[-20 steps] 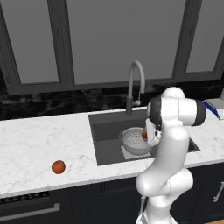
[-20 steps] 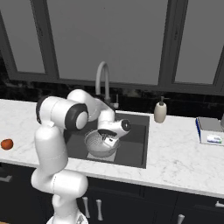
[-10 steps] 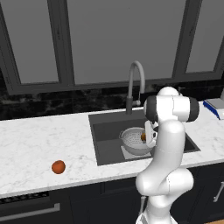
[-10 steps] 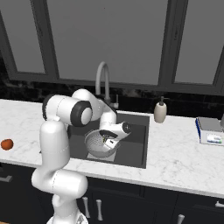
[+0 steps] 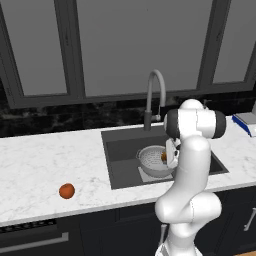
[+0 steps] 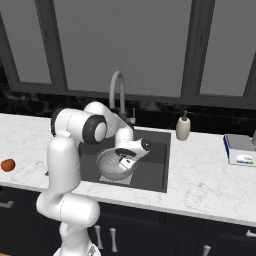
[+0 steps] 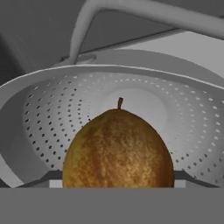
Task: Put the colander in the sink, put the pear, orange in the colander, and turn on the sink faucet and pour water over the colander.
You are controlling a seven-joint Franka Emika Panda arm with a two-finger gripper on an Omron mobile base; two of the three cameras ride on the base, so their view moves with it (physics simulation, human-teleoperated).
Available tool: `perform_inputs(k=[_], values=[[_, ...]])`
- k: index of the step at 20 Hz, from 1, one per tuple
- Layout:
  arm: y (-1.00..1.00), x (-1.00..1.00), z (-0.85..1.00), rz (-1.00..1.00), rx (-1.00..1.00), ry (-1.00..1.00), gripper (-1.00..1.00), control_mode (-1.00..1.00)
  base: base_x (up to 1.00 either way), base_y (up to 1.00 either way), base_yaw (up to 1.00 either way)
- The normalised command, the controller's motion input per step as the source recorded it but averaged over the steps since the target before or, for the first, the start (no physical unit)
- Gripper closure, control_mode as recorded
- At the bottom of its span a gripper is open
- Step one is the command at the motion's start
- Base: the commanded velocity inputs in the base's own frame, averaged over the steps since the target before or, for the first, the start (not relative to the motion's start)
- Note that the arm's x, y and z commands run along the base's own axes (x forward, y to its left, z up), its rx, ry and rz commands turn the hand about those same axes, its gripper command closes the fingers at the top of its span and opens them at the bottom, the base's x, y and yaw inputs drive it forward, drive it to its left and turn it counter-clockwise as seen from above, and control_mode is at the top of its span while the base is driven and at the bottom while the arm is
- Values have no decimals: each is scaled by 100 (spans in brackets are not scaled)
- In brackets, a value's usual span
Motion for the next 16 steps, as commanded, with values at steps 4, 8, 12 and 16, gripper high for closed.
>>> perform_inputs(k=[4,8,12,16], values=[[0,1,-24,0,0,0,-100,-100,0,0,0],[0,0,-19,0,1,0,-100,-100,0,0,0],[0,0,-12,0,2,-2,-100,-100,0,0,0],[0,-17,12,0,14,-16,-100,-100,0,0,0]])
